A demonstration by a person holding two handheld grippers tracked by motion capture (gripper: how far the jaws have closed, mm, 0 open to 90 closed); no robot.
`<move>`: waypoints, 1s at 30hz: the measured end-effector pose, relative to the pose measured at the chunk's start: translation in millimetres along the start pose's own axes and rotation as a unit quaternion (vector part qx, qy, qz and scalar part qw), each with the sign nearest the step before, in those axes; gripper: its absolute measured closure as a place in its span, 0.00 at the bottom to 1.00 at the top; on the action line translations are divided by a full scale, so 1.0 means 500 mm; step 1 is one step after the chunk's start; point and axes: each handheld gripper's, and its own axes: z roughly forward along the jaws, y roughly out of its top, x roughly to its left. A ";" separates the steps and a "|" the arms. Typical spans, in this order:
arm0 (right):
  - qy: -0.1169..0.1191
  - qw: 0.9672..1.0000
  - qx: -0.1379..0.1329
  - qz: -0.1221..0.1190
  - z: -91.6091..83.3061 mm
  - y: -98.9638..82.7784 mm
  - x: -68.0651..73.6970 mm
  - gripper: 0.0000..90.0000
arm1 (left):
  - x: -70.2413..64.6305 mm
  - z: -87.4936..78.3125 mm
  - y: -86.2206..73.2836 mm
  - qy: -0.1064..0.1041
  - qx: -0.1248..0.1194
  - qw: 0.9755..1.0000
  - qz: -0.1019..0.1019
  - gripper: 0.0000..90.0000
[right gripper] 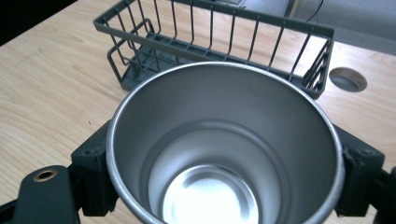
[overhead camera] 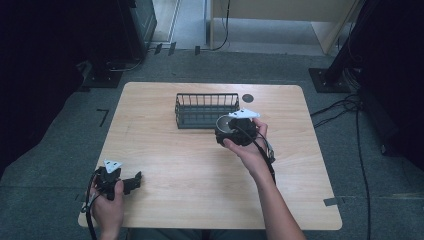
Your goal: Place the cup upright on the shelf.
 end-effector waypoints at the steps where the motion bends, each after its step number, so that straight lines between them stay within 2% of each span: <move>1: 0.000 1.000 -0.001 0.000 0.000 0.004 0.000 0.17 | 0.000 0.000 0.000 0.000 0.000 1.000 0.000 0.00; 19: 0.003 1.000 -0.013 -0.015 -0.002 0.081 0.008 0.17 | 0.000 0.000 0.000 0.000 0.000 1.000 -0.001 0.00; 30: 0.001 1.000 -0.014 -0.022 0.021 0.132 0.013 0.17 | 0.000 0.000 0.000 0.000 0.000 1.000 -0.001 0.00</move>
